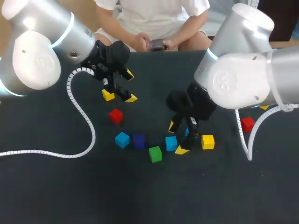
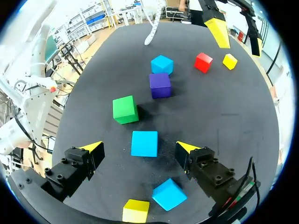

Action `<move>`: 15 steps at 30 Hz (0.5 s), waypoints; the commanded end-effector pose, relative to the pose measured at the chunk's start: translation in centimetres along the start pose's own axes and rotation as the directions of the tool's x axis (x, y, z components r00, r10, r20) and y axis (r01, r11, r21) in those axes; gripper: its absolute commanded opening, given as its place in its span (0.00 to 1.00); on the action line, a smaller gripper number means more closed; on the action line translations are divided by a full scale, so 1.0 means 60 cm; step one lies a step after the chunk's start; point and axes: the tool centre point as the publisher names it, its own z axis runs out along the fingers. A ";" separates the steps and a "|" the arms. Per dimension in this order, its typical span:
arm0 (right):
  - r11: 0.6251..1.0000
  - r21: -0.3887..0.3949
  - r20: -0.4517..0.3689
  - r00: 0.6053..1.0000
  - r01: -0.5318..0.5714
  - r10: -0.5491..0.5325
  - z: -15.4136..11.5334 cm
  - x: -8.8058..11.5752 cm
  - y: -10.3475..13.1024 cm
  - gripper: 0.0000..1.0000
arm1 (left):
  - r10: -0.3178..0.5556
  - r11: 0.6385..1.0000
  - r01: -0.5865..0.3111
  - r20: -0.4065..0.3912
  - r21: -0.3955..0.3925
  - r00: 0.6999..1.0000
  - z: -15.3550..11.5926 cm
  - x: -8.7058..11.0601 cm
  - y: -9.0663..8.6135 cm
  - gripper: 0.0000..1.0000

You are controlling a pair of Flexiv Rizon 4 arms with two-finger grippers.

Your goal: Place the blue cubes, place green cubes on the blue cubes, place the yellow cubes on the green cubes, then place the red cubes on the yellow cubes, and place purple cube on the red cubes.

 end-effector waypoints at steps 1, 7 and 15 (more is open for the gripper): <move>1.000 -0.002 0.002 1.000 -0.005 0.005 0.004 0.001 -0.004 1.00 | 0.001 1.000 -0.001 0.001 0.001 1.000 0.000 0.001 0.001 1.00; 1.000 -0.004 0.000 1.000 -0.012 0.012 0.012 -0.001 -0.002 1.00 | 0.001 1.000 -0.001 0.001 0.001 1.000 0.000 0.001 0.001 1.00; 1.000 0.007 -0.015 1.000 -0.020 0.020 0.017 -0.001 -0.001 0.47 | 0.001 1.000 -0.001 0.001 0.001 1.000 0.000 0.001 0.001 1.00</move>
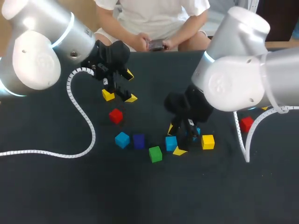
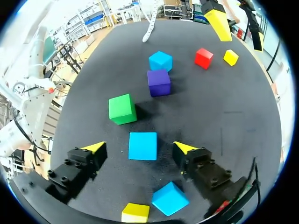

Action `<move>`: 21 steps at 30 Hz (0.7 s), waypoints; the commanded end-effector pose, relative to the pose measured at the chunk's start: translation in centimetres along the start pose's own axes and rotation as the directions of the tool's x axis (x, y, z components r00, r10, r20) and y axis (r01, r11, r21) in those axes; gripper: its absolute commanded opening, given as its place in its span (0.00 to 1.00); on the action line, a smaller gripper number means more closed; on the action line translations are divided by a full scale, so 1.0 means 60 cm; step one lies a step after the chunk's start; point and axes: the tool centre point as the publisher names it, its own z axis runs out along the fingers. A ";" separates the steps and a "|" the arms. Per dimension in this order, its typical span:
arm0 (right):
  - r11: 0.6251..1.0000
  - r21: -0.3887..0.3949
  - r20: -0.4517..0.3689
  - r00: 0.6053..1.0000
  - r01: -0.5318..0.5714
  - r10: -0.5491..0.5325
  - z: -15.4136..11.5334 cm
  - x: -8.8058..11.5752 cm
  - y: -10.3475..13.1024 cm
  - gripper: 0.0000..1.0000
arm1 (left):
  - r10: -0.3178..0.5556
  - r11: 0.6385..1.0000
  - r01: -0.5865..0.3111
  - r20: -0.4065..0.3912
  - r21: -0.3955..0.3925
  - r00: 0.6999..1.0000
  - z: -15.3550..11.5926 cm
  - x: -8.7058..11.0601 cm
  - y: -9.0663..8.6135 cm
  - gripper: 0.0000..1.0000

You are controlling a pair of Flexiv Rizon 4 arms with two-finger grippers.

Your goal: Place the blue cubes, place green cubes on the blue cubes, place the yellow cubes on the green cubes, then place the red cubes on the yellow cubes, and place purple cube on the red cubes.

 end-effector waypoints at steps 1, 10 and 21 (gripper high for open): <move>1.000 0.014 -0.004 1.000 -0.007 0.007 0.002 -0.002 0.002 0.44 | 0.001 1.000 -0.001 0.001 0.001 1.000 0.000 0.001 0.001 1.00; 0.999 0.031 -0.019 1.000 -0.016 0.017 -0.002 0.002 0.007 0.00 | 0.001 1.000 -0.001 0.001 0.001 1.000 0.000 0.001 0.001 1.00; 0.996 0.052 0.030 0.997 -0.070 0.068 -0.037 -0.001 0.016 0.00 | 0.001 1.000 -0.001 0.001 0.001 1.000 0.000 0.001 0.001 1.00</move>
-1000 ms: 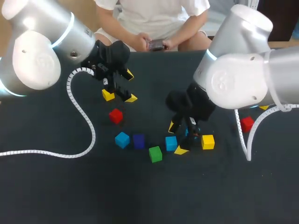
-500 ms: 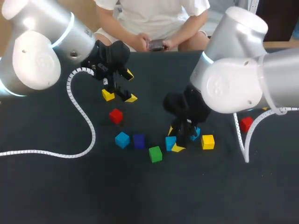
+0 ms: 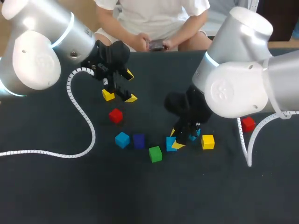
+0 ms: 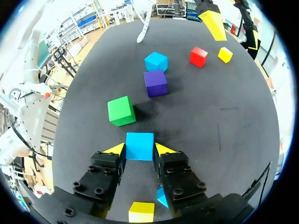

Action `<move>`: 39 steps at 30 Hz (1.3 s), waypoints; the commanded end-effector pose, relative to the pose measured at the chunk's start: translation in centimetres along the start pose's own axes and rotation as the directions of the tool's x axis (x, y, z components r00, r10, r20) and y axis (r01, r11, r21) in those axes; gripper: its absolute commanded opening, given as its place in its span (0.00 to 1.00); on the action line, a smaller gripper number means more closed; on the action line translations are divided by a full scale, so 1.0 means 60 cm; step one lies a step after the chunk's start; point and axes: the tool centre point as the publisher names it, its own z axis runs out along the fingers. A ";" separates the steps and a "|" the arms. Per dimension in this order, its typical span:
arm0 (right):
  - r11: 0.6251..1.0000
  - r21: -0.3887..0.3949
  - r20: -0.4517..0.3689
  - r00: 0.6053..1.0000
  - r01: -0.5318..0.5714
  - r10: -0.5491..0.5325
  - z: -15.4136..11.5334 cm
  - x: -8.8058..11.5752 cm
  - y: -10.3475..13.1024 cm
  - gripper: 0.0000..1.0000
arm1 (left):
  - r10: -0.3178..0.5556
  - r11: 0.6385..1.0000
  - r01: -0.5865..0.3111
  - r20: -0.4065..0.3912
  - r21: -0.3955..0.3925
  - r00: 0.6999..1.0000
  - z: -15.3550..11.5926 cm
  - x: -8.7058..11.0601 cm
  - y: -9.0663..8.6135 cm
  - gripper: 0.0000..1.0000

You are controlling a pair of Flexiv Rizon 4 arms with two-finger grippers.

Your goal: Place the blue cubes, place green cubes on the blue cubes, place the yellow cubes on the green cubes, then place the red cubes on the yellow cubes, and place purple cube on the red cubes.

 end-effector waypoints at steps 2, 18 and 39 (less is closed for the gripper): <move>1.000 0.003 0.031 0.999 -0.016 0.016 -0.040 0.000 0.009 0.00 | 0.001 1.000 -0.001 0.001 0.001 1.000 0.000 0.001 0.001 1.00; 0.999 0.045 0.031 1.000 -0.004 0.002 -0.163 -0.031 -0.031 0.00 | 0.001 1.000 -0.001 0.001 0.001 1.000 0.000 0.001 0.001 1.00; 0.997 0.068 0.055 0.998 0.022 -0.025 -0.204 -0.067 -0.076 0.00 | 0.001 1.000 -0.001 0.001 0.001 1.000 0.000 0.001 0.001 1.00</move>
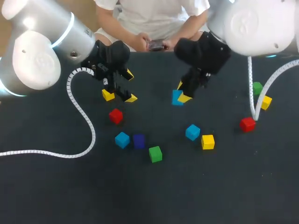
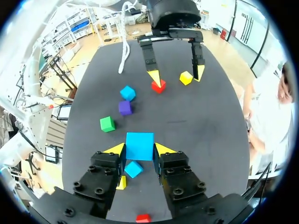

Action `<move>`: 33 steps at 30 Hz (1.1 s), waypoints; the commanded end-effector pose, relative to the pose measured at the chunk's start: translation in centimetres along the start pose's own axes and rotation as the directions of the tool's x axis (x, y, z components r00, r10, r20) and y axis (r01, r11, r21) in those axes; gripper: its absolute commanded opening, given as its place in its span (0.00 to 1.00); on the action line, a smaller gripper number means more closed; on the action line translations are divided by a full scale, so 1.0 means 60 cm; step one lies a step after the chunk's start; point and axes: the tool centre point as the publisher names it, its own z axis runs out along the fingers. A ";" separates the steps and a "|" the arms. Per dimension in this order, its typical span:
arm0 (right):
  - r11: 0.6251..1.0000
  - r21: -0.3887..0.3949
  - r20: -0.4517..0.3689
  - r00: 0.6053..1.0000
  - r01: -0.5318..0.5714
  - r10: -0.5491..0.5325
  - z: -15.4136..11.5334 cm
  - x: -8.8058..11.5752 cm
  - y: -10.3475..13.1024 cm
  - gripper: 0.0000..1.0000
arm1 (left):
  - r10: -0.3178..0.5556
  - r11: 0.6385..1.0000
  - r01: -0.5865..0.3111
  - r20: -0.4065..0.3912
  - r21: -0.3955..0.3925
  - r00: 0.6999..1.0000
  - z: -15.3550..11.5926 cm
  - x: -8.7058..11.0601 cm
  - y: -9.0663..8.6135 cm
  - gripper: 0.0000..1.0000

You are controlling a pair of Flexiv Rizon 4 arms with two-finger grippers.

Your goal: Place the blue cubes, place green cubes on the blue cubes, place the yellow cubes on the green cubes, then place the red cubes on the yellow cubes, and place purple cube on the red cubes.

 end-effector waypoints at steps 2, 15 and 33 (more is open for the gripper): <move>1.000 -0.009 0.018 1.000 0.016 -0.016 -0.005 -0.003 0.003 0.00 | 0.001 1.000 -0.001 0.001 0.001 1.000 0.000 0.001 0.001 1.00; 1.000 -0.009 0.018 1.000 0.016 -0.016 -0.005 -0.003 0.003 0.00 | 0.001 1.000 -0.001 0.001 0.001 1.000 0.000 0.001 0.001 1.00; 0.997 -0.069 -0.024 1.000 -0.021 0.019 0.096 0.007 -0.020 0.00 | 0.001 1.000 -0.001 0.001 0.001 1.000 0.000 0.001 0.001 1.00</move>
